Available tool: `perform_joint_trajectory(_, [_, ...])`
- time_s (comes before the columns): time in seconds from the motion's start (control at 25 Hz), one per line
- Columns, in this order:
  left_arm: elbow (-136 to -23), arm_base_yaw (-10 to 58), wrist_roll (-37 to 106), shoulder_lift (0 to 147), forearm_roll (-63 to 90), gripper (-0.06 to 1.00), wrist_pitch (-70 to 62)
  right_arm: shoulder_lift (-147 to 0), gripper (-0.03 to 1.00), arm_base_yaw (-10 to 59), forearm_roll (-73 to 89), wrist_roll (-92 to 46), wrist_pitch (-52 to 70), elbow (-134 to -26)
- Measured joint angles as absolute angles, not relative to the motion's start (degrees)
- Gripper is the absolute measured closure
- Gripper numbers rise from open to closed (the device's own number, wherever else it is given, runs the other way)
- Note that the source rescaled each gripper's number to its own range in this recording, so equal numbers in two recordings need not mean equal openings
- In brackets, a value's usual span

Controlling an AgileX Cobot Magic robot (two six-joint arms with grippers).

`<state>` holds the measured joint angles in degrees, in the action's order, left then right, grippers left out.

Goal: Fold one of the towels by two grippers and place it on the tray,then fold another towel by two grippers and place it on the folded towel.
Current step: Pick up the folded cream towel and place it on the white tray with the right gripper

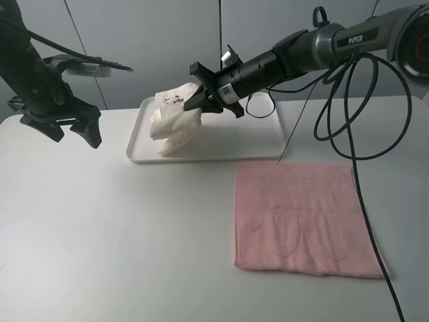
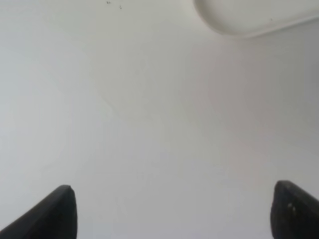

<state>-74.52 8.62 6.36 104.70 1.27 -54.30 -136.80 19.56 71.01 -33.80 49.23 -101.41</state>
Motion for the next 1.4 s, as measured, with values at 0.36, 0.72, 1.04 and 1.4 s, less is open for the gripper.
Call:
perform_joint_trajectory(0.36, [-74.52, 8.62, 6.57, 104.7, 1.27, -0.05, -54.94, -137.49, 0.88, 18.9, 64.78, -36.41, 36.28, -101.41])
perform_joint_trajectory(0.72, [-74.52, 8.62, 6.57, 104.7, 1.27, -0.05, -56.12, -140.64, 0.88, 18.9, 58.74, -31.54, 30.07, -101.41])
perform_joint_trajectory(1.04, [-74.52, 8.62, 6.57, 104.7, 1.27, -0.05, -56.55, -140.77, 0.88, 18.9, 56.97, -30.91, 26.1, -101.41])
perform_joint_trajectory(1.4, [-74.52, 8.62, 6.57, 104.7, 1.27, -0.05, -56.69, -140.53, 0.0, 18.9, 54.41, -30.42, 25.64, -101.52])
